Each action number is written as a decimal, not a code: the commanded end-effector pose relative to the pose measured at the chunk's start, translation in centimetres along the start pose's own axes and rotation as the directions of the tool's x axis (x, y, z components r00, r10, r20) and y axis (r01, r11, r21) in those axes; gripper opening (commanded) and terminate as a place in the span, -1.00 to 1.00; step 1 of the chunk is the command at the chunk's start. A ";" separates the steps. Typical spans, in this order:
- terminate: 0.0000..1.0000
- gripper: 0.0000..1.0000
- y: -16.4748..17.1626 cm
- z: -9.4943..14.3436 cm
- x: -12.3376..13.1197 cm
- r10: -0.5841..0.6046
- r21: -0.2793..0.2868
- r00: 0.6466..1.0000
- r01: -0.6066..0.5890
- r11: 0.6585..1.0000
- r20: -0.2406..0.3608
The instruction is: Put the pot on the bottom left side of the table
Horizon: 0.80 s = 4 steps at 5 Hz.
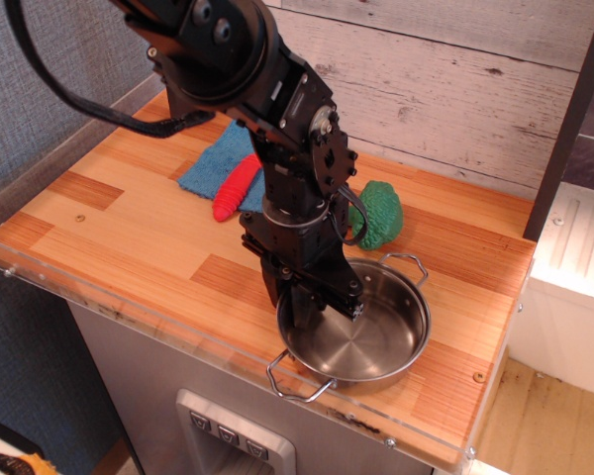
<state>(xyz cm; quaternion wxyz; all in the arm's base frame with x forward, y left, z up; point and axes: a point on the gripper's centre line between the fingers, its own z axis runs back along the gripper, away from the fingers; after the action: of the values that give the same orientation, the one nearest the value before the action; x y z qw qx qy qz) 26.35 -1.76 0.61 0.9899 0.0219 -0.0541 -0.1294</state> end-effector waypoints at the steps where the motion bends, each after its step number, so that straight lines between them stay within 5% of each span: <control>1: -1.00 -1.00 -0.4 2.1 0.7 -0.007 -0.022 0.998 0.008 1.000 0.060; 2: -1.00 -1.00 0.4 5.1 1.6 0.029 -0.052 0.993 -0.023 0.998 0.118; 3: -1.00 -1.00 4.8 9.0 1.1 0.119 -0.066 0.983 -0.111 0.992 0.137; 4: -1.00 -1.00 9.7 9.2 -0.4 0.239 -0.053 0.967 -0.235 0.971 0.088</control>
<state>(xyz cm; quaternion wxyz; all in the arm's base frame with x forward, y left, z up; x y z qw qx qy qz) 27.16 7.02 9.16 0.9967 -0.0179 -0.0783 -0.0093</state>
